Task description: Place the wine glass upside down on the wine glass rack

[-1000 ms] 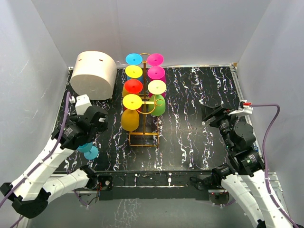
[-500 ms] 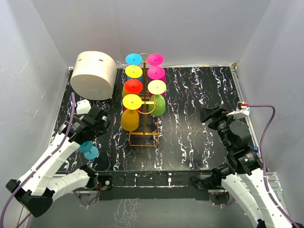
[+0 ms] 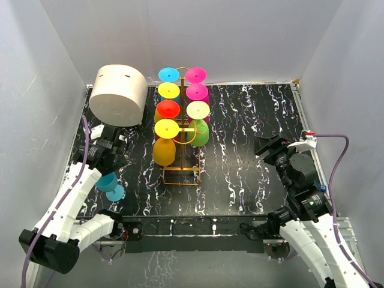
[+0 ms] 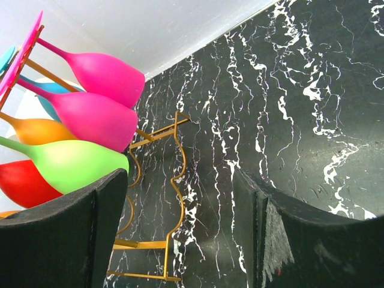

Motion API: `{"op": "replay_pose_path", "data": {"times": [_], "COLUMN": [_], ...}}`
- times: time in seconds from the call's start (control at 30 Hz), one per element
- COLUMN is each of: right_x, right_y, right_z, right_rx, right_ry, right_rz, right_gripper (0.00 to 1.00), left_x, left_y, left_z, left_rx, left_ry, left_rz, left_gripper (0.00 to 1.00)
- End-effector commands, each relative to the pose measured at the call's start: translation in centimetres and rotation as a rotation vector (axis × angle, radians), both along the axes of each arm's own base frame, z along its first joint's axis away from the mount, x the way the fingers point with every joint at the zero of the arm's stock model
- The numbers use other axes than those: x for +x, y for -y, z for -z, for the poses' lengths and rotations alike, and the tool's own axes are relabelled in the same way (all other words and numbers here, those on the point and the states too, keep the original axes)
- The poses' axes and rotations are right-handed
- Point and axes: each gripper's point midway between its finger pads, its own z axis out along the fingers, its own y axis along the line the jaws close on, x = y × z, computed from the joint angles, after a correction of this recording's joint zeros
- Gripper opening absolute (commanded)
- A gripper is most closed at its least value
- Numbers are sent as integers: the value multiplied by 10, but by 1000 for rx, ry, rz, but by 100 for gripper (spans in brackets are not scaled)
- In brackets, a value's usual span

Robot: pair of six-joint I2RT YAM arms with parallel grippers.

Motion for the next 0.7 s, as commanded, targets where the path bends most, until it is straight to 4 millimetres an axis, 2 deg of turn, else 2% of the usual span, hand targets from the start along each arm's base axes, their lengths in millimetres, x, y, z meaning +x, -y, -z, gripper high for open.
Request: {"op": "replay_pose_path", "data": {"times": [0.0, 0.27, 0.43, 0.57, 0.67], "right_x": [0, -1, -1, -1, -1], "right_y": [8, 13, 15, 16, 17], "right_z": [-9, -13, -17, -19, -20], "right_rx": [5, -10, -16, -15, -14], "right_ry": [38, 55, 65, 72, 76], "right_rz": [41, 60, 70, 75, 77], "right_gripper": [69, 69, 68, 69, 68], "left_x": [-1, 5, 8, 15, 25], "left_y": [1, -4, -6, -13, -17], "left_z": [16, 19, 20, 4, -24], "left_rx": [-47, -110, -107, -66, -43], "left_ry": [-44, -28, -25, 14, 81], "left_rz": [9, -46, -45, -48, -41], "left_gripper": [42, 24, 2, 0, 0]}}
